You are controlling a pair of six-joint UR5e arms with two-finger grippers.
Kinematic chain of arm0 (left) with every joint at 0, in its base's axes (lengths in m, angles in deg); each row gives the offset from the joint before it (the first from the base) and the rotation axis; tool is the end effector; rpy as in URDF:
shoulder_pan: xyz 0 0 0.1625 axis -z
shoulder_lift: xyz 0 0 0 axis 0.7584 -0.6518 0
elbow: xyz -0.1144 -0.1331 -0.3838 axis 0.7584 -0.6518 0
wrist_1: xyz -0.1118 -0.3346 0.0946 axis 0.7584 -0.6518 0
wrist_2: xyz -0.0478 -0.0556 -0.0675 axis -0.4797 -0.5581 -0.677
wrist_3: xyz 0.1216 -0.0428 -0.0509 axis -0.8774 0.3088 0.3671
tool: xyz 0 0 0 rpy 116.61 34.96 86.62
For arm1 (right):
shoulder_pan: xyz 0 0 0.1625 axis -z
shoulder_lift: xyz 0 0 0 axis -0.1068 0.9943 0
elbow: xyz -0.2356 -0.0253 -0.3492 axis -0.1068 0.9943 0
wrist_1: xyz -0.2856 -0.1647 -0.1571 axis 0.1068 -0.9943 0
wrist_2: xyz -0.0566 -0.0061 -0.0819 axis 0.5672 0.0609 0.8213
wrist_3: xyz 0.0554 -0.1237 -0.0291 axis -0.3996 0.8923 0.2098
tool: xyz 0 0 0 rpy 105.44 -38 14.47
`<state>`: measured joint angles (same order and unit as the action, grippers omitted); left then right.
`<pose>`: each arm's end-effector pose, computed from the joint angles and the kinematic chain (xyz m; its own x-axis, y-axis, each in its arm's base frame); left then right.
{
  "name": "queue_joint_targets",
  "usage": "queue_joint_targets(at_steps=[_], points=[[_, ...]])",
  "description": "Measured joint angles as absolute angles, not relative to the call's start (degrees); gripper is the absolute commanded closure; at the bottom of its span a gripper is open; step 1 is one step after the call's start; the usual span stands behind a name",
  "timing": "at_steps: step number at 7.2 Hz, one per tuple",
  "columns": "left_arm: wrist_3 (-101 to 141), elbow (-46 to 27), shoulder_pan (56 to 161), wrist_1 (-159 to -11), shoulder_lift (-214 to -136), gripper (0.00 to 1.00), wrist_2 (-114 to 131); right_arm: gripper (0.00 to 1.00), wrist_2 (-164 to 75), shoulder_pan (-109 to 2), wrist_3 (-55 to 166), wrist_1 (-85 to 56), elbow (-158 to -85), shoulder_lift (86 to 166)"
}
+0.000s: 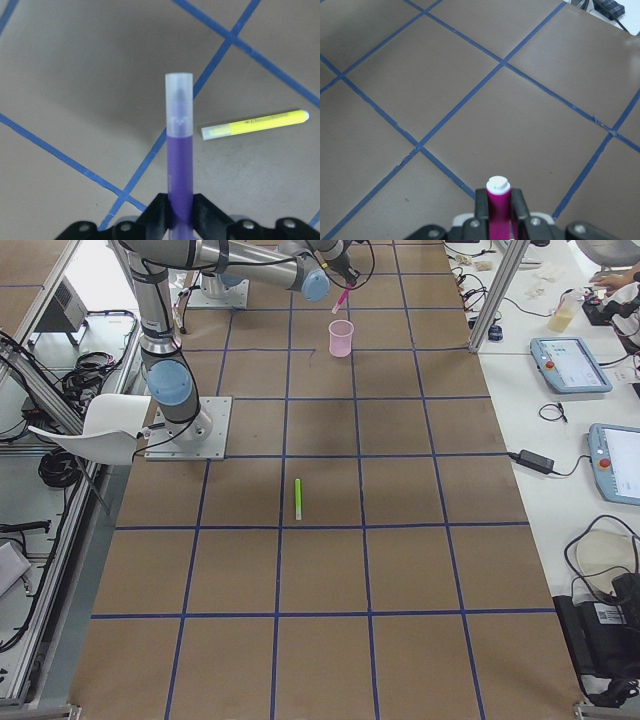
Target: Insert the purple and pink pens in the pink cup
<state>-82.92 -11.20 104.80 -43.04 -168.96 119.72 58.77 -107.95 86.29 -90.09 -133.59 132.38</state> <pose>0.1864 -0.5070 0.3377 -0.5925 0.8055 0.0103 0.8055 0.5925 -0.0032 0.3694 -0.4430 0.3511 -0.7505 -0.6608 0.0027 -0.5434 0.6149 -0.5716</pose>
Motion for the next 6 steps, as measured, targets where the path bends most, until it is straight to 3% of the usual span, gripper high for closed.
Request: queue_joint_targets(at_steps=[2,3,4,6], points=[[-75.53,-10.58,109.63,-46.05,-165.97,1.0,122.98,1.0,60.78,-107.9,88.19,-95.44,-134.19,129.58],[-72.74,-10.52,111.66,-46.74,-164.8,1.0,123.76,0.93,61.03,-107.74,88.6,-96.23,-134.25,128.74],[-69.97,-10.54,113.38,-47.36,-163.71,1.0,124.07,0.81,61.19,-107.61,88.43,-96.54,-134.56,128.24],[-63.7,-10.55,116.37,-49.75,-161.75,1.0,124.24,0.41,61.3,-107.48,85.57,-96.61,-135.57,127.41]])
